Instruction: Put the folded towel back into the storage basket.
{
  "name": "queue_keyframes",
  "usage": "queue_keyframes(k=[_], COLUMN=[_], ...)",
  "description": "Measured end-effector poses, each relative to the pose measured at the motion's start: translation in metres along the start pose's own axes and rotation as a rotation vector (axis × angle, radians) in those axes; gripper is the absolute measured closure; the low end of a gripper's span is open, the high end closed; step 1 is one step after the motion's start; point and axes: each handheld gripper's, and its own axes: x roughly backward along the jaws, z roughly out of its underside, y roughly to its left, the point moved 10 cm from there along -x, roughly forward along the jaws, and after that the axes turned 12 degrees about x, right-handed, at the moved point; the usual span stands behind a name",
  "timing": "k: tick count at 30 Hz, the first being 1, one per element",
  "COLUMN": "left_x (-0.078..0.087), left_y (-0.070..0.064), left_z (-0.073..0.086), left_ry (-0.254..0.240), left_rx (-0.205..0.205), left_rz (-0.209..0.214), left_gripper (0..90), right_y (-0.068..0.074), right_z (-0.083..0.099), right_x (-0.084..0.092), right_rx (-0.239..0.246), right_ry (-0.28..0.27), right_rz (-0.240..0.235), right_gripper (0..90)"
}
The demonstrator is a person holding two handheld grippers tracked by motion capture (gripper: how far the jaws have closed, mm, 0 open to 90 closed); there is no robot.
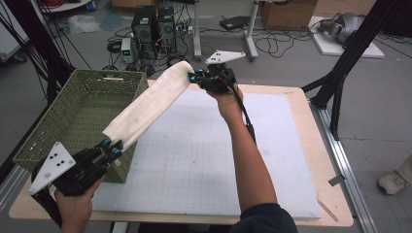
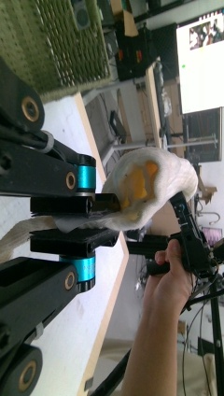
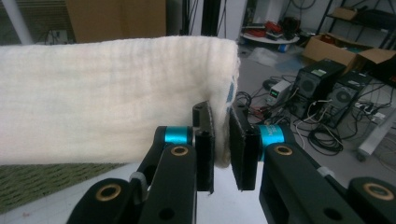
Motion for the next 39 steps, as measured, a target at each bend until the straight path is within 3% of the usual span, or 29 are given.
queue_keyframes(k=[6,16,27,35,39], left_x=[0.01,0.026,0.046,0.058,0.063], left_y=[0.018,0.041,0.076,0.099,0.107], left_z=[-0.004,-0.007,-0.006,0.0,0.004], left_ry=[-0.02,-0.03,-0.034,-0.026,-0.017], left_rx=[0.022,0.022,0.053,0.118,0.147], left_rz=[-0.043,-0.115,-0.224,-0.3,-0.314], left_gripper=[82.9,82.9,82.9,82.7,82.6], right_y=[0.005,0.016,0.032,0.047,0.054], right_z=[-0.018,-0.044,-0.065,-0.07,-0.071], right_x=[-0.029,-0.076,-0.126,-0.164,-0.178], right_rx=[0.024,0.055,0.092,0.11,0.107], right_ry=[-0.009,-0.009,0.002,0.039,0.046], right_rz=[-0.03,-0.084,-0.126,-0.153,-0.155], right_gripper=[81.5,81.5,81.4,81.4,81.4])
